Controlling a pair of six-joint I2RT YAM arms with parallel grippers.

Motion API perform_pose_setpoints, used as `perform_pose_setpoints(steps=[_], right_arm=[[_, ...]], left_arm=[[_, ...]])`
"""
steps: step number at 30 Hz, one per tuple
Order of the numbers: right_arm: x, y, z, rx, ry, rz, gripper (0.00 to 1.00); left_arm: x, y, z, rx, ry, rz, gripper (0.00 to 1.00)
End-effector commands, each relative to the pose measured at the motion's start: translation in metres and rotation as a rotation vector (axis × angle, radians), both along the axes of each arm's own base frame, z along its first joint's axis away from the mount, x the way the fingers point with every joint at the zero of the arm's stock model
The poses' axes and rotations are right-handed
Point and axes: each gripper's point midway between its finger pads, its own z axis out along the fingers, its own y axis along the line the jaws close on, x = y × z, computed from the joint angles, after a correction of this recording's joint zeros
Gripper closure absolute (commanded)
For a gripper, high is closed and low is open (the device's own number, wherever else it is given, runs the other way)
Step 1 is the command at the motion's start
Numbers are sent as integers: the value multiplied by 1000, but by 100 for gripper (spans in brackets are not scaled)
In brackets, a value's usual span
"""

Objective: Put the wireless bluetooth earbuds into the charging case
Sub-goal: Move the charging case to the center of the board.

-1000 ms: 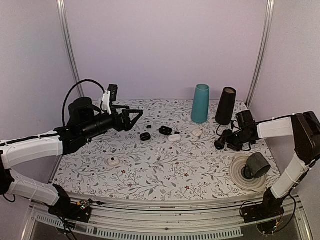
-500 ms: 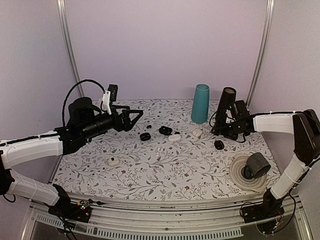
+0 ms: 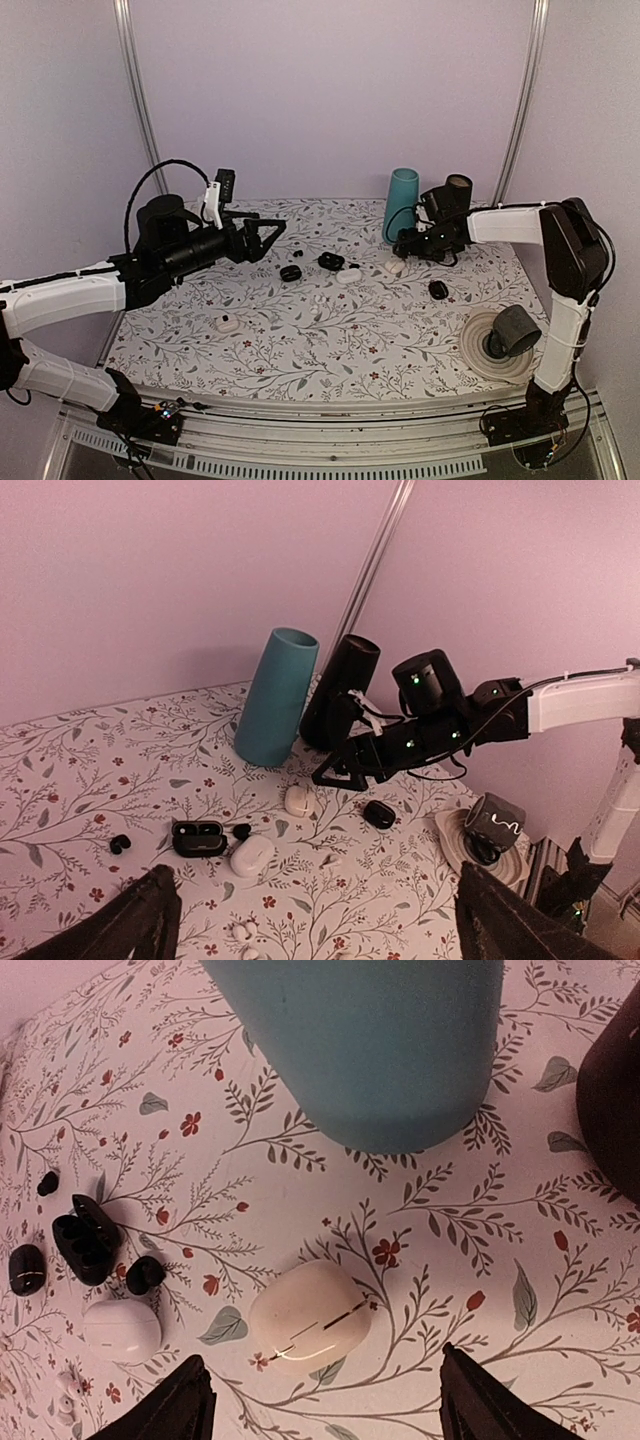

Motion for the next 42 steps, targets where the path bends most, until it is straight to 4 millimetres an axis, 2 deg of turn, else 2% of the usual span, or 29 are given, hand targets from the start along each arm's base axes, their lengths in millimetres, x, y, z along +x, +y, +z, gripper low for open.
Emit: perform_pose_setpoints(steps=[1,8,14,17,23,32,38,42], right_arm=[[8,10,-18,-75,21,33,22],[15,28,-39,-139,39,70,25],[8,37,-60,-230,55,109,30],[4,39,-64,-268,55,117,32],[1,43,-66,-306,39,136,36],[5,44,-72,-313,34,138,47],[3,46,-63,-285,28,137,58],[-4,48,-50,-248,18,145,60]], left_arm=[[-1,7,1,-11,5,8,4],[-1,7,0,-11,12,6,4],[0,6,-2,-8,18,5,4],[0,6,-2,-8,18,6,4],[1,4,-3,-8,20,3,4],[1,3,-3,-8,20,-1,4],[-1,4,-1,-6,-3,-8,4],[-4,3,-2,-11,-25,-22,4]])
